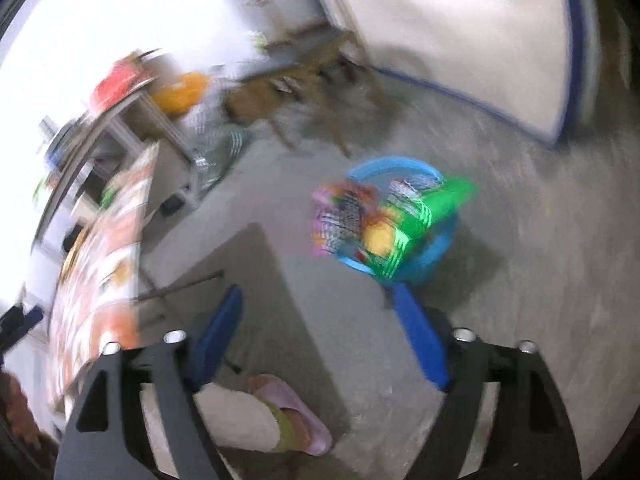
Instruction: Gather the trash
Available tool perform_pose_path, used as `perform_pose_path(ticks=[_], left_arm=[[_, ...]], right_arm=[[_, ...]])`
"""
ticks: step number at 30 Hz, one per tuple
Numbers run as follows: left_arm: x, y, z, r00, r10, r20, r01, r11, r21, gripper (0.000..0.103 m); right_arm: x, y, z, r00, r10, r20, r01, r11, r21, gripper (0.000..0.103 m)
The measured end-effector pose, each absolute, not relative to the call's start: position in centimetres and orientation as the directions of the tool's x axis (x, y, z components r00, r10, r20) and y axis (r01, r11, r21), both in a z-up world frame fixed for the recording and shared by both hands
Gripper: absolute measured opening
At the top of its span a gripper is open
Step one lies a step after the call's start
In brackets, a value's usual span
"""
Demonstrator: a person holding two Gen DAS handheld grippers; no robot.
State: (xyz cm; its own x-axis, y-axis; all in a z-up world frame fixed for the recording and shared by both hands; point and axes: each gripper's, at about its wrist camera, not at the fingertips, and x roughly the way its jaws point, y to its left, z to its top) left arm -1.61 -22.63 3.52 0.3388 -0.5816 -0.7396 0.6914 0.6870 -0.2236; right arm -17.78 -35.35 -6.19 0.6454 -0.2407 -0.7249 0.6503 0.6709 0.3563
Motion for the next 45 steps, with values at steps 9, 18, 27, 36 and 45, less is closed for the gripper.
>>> perform_pose_path(ticks=[9,18,27,36,45], left_arm=[[-1.9,-13.5,6.1,0.592,-0.393,-0.704,0.452,0.885,-0.114,0.093],[-2.1,-11.8,7.9,0.695,-0.239,-0.679,0.332,0.943,0.008,0.093],[-1.4,-11.1,6.1,0.635,-0.2,-0.746,0.24,0.969,-0.055,0.093],[-1.6,-10.3,4.1,0.601,-0.134,-0.788,0.206,0.978,-0.009,0.093],[-2.1,-10.6,4.1,0.603,-0.106,-0.79,0.205,0.978,0.025,0.093]], right_arm=[[-11.6,-22.6,5.0,0.763,-0.346,-0.546,0.484,0.866,0.128,0.096],[-9.8,-15.5,8.1,0.763,-0.422,-0.489,0.479,0.878,-0.009,0.096],[-8.7,-14.9,4.7,0.614,-0.444,-0.653,0.541,0.839,-0.061,0.096],[-8.7,-14.2,2.4,0.555,-0.453,-0.698,0.563,0.822,-0.086,0.096],[-8.3,-14.4,2.2,0.54,-0.454,-0.709,0.56,0.822,-0.099,0.096]])
